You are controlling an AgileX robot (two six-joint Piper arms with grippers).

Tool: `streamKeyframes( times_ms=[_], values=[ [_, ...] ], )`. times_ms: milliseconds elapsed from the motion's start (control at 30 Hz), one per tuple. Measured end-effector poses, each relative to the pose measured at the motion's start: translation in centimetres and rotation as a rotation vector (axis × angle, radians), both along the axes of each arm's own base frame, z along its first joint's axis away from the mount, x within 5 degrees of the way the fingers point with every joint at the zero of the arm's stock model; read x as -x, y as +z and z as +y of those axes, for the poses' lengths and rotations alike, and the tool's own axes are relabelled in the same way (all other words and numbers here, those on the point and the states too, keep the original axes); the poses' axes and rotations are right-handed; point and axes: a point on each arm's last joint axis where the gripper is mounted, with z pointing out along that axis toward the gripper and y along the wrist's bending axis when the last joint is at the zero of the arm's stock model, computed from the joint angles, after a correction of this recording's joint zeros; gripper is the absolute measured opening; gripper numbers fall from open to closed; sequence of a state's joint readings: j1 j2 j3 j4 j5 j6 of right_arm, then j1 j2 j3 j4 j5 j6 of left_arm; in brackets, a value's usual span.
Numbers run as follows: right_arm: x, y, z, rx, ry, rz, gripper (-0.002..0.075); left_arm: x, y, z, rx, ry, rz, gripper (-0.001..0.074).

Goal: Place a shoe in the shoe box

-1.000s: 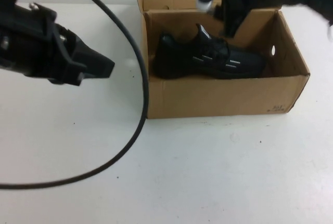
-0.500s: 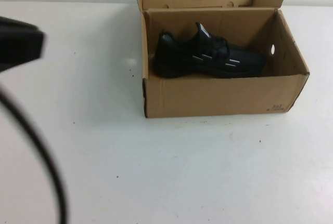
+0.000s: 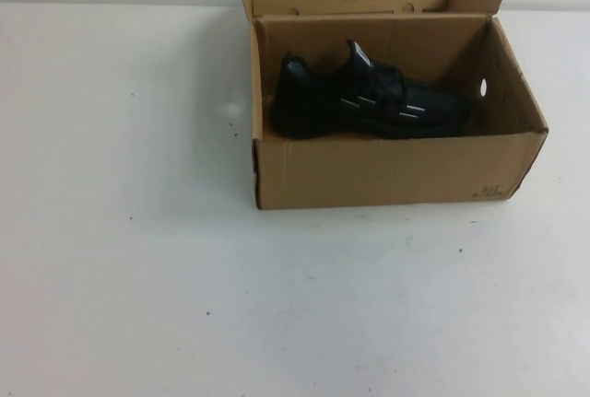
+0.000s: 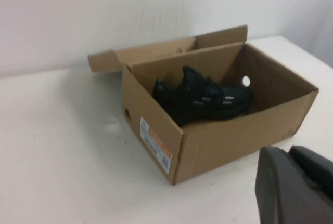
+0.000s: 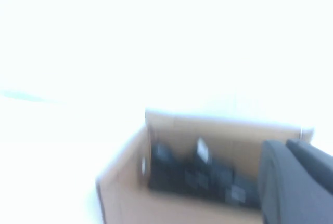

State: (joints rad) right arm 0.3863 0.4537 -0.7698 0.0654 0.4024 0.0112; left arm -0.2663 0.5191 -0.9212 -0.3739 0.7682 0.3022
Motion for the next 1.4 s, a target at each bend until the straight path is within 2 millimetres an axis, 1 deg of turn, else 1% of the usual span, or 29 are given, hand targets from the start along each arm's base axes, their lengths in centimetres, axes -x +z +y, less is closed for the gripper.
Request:
streamKeyframes(
  times_ms=[100,167,233,300,433,1100,1167,1267,1400],
  values=[
    [0.5,-5.2,-0.2,0.009,-0.004,0.078,-0.0016,-0.9,-3.0,-0.2,0.026,0.014,0.043,-0.0001],
    [0.3,-7.8,-0.2,0.032,-0.007,0.127,-0.0016,-1.3,-4.4,-0.3,0.043,0.024,0.062,-0.0001],
    [0.1,-9.3,-0.1,0.045,-0.012,0.142,-0.0016,-1.6,-5.1,-0.4,0.053,0.028,0.076,-0.0001],
    [-0.1,-10.2,-0.1,0.052,-0.015,0.149,-0.0016,-1.7,-5.4,-0.4,0.06,0.031,0.08,-0.0001],
    [-0.2,-10.5,-0.1,0.05,-0.016,0.151,-0.0016,-1.7,-5.3,-0.4,0.072,0.033,0.073,-0.0001],
    [-0.2,-10.6,0.0,0.033,-0.013,0.155,-0.0016,-1.8,-5.3,-0.4,0.083,0.034,0.07,-0.0001],
    [-0.2,-10.6,0.0,0.033,-0.013,0.155,-0.0016,-1.8,-5.6,-0.4,0.082,0.036,0.073,-0.0001],
    [-0.2,-10.6,0.0,0.033,-0.013,0.155,-0.0016,-1.1,-5.7,0.0,0.057,0.049,0.034,-0.0001],
    [-0.2,-10.6,0.0,0.031,-0.012,0.155,-0.0016,0.3,-5.1,0.9,0.037,0.09,-0.109,-0.0001]
  ],
)
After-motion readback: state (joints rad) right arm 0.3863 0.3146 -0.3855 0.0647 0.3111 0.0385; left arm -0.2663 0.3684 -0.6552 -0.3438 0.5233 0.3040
